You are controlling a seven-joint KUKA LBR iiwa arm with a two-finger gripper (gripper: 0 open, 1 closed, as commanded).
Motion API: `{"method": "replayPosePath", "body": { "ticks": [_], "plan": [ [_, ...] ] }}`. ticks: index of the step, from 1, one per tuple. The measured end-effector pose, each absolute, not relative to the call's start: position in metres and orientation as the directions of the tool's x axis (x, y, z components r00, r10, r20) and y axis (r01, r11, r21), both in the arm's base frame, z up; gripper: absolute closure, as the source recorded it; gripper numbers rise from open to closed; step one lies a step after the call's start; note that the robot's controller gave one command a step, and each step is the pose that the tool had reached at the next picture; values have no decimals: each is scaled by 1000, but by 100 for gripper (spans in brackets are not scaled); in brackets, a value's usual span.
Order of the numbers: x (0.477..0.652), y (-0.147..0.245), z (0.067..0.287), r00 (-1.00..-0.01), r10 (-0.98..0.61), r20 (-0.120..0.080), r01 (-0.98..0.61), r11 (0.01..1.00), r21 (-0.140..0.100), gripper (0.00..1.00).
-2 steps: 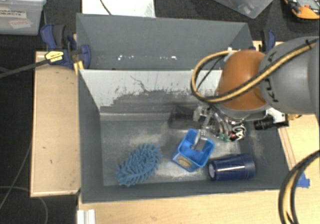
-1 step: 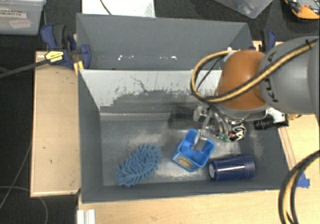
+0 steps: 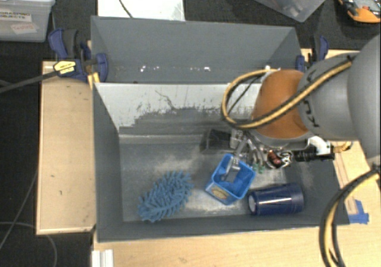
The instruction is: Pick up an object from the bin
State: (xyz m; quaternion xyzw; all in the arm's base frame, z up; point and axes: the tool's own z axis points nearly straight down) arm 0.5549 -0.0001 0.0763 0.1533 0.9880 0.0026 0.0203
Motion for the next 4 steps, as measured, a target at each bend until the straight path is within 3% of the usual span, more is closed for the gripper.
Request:
{"method": "replayPosePath", "body": {
  "ticks": [1,2,4],
  "plan": [
    [550,3,80,-947,318,-40,318,948,13,0],
    [550,-20,82,-947,317,-48,317,948,14,100],
    [547,-11,80,-969,239,-60,239,971,11,100]
  ]
}}
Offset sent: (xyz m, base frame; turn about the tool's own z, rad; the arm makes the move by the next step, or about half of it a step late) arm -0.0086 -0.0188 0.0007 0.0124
